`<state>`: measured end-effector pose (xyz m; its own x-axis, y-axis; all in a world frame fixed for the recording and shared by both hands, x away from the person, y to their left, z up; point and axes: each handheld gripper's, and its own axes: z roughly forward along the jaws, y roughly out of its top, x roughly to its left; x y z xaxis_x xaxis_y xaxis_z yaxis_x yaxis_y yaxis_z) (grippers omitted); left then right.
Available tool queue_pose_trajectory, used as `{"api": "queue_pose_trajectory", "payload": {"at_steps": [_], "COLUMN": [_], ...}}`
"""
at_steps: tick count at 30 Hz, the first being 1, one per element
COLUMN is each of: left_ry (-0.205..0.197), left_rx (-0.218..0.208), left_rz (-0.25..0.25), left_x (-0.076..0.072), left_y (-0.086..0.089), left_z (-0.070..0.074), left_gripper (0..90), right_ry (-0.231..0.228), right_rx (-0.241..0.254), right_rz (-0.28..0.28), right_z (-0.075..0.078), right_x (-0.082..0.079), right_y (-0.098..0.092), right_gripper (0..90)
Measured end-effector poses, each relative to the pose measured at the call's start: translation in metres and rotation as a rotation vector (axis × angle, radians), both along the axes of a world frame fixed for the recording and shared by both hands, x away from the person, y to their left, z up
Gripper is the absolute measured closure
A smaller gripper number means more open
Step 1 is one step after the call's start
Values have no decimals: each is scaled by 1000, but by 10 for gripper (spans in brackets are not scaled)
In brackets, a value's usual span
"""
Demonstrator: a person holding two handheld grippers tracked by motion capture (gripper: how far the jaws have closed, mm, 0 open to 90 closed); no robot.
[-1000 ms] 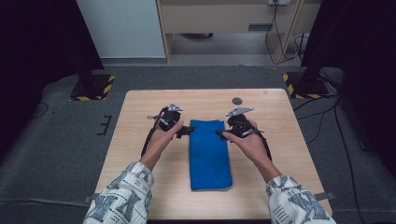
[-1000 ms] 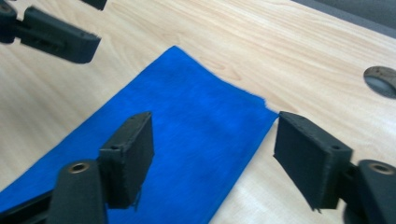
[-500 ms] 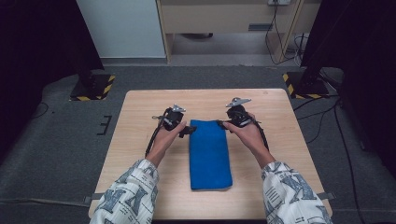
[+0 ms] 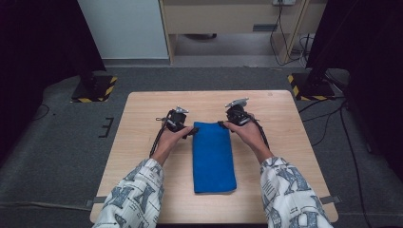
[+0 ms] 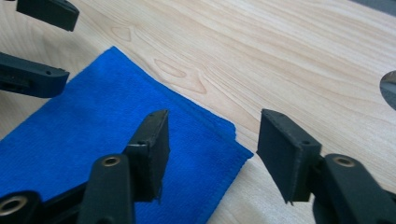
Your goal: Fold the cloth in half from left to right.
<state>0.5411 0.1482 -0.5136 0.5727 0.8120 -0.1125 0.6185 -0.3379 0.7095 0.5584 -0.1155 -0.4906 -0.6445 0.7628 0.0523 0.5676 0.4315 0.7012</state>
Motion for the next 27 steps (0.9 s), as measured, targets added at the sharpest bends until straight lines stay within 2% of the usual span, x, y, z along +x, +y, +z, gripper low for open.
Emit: {"api": "queue_pose_trajectory", "payload": {"at_steps": [8,12,14,19,23,27], "left_ry": [15,8,11,6,4,-13], "left_rx": [11,-8,12,19,24,29], "left_rz": [13,20,14,5,15,9], "left_x": [4,4,3,3,4,4], "left_y": [1,-2,-5,-9,-11,-14], "left_z": [-8,-8,-10,-11,-16,-16], "left_gripper": [191,203,213,256,278,312], "right_ry": [40,59,62,77,64,59], "right_rx": [7,-9,-6,-14,-18,-15], "right_rz": [-15,-9,-17,-22,-28,-30], "right_z": [-14,-18,-20,-26,-28,-31], "right_x": [9,9,11,12,13,14], "right_y": [-7,-5,-5,-3,-3,-1], "right_gripper": [497,491,487,484,476,469]}}
